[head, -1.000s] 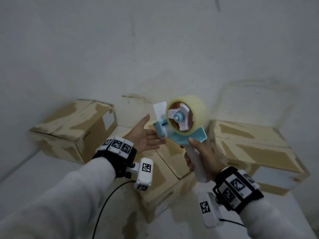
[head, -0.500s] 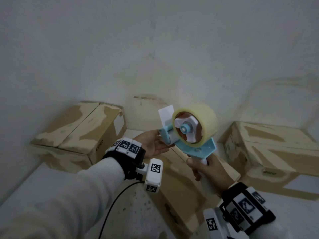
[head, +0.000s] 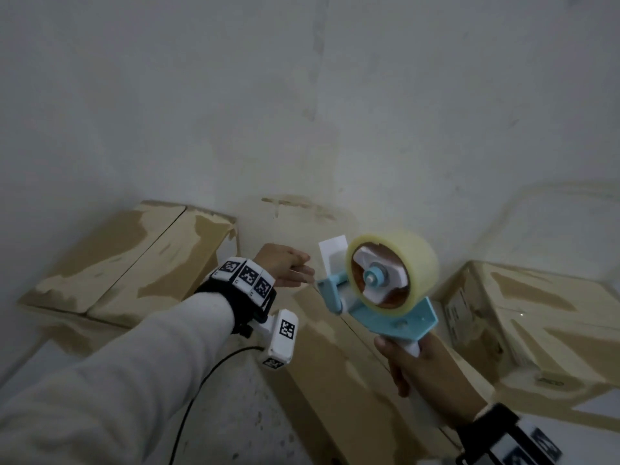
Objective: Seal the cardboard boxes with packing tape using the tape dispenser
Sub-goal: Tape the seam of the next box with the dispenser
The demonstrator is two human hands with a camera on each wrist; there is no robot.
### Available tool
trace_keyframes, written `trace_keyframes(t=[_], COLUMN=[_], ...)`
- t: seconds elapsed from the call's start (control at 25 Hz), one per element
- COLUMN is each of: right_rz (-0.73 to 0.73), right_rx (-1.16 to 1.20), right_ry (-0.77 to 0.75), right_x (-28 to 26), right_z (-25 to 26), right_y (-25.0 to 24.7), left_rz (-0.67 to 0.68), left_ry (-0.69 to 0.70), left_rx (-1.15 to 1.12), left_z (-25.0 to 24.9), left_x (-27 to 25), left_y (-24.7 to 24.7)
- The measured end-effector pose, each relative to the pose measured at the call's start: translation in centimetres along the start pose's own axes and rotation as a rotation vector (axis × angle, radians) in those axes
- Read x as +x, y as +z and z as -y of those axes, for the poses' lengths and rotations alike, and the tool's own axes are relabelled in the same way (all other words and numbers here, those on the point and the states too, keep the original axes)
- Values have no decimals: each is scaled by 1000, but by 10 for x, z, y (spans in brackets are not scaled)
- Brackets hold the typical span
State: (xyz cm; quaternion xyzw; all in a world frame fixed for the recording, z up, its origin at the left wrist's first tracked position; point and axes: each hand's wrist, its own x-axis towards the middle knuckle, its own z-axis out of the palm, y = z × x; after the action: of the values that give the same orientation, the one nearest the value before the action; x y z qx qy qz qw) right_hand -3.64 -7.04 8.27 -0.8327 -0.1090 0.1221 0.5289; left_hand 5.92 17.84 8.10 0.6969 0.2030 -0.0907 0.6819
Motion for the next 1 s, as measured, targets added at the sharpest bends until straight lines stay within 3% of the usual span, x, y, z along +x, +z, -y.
trace_keyframes(t=[0.24,0.64,0.76,0.88,1.0], right_rz=[67,43,35,22,34], right_rx=[-36,-136,-114,-105,-115], right_ry=[105,123,137,161,159], right_x=[31,44,45,45,45], right_z=[8,-2,-3,-4,-1], right_y=[3,9,9,10,10], left_rz=[0,246,324,311,263], left_ry=[66,45,-21,-63,49], left_rx=[275,787,944,1083,1043], left_z=[7,24,26,25,16], left_x=[35,75,75,69,65], left_y=[-11,-15,-7,-5,-7])
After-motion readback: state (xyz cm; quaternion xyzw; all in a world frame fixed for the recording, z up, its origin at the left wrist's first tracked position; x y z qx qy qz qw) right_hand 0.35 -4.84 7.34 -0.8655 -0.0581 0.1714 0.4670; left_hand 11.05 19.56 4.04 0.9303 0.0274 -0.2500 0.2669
